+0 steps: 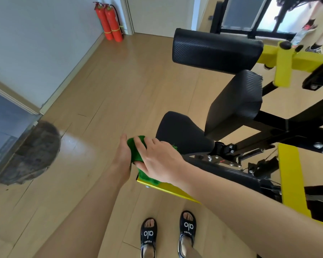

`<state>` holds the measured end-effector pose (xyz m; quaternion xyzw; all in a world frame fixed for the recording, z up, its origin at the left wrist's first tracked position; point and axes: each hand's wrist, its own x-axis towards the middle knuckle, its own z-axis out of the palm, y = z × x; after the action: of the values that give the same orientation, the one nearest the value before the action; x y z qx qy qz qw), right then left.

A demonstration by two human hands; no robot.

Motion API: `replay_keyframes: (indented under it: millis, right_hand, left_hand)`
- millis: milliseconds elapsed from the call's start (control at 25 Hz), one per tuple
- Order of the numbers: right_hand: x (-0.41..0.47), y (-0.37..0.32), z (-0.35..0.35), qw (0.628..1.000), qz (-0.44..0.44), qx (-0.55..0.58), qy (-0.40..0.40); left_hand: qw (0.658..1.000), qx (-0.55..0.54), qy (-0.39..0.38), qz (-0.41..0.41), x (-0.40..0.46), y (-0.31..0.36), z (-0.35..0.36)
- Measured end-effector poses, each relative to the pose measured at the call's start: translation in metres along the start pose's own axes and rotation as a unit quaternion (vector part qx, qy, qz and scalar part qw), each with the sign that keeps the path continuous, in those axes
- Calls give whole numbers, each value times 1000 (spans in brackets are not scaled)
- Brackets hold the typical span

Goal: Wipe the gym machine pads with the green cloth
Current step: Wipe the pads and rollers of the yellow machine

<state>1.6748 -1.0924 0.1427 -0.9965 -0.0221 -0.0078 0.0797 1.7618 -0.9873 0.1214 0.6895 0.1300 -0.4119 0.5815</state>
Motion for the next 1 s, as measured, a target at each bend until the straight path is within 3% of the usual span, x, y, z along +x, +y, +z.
replay_keyframes:
  millis: [240, 360, 520, 680, 800, 920, 1000]
  right_hand:
    - [-122, 59, -8, 999, 45, -23, -4]
    - [-175, 85, -14, 994, 71, -85, -13]
    - [-139, 82, -17, 998, 3, -57, -35]
    - [-45, 49, -9, 994, -24, 68, -77]
    - [-3, 47, -8, 951, 26, 236, -199]
    - [-11, 64, -13, 887, 86, 377, -252]
    - [-36, 85, -16, 848, 162, 412, -290]
  left_hand:
    - [980, 153, 106, 71, -1, 9, 22]
    - [970, 161, 165, 81, 6, 7, 31]
    - [953, 154, 247, 84, 11, -1, 38]
    - [939, 169, 282, 100, 18, 0, 36]
    - [927, 191, 315, 70, 18, 6, 36]
    - [926, 186, 318, 82, 18, 3, 38]
    - [935, 154, 303, 101, 15, 2, 40]
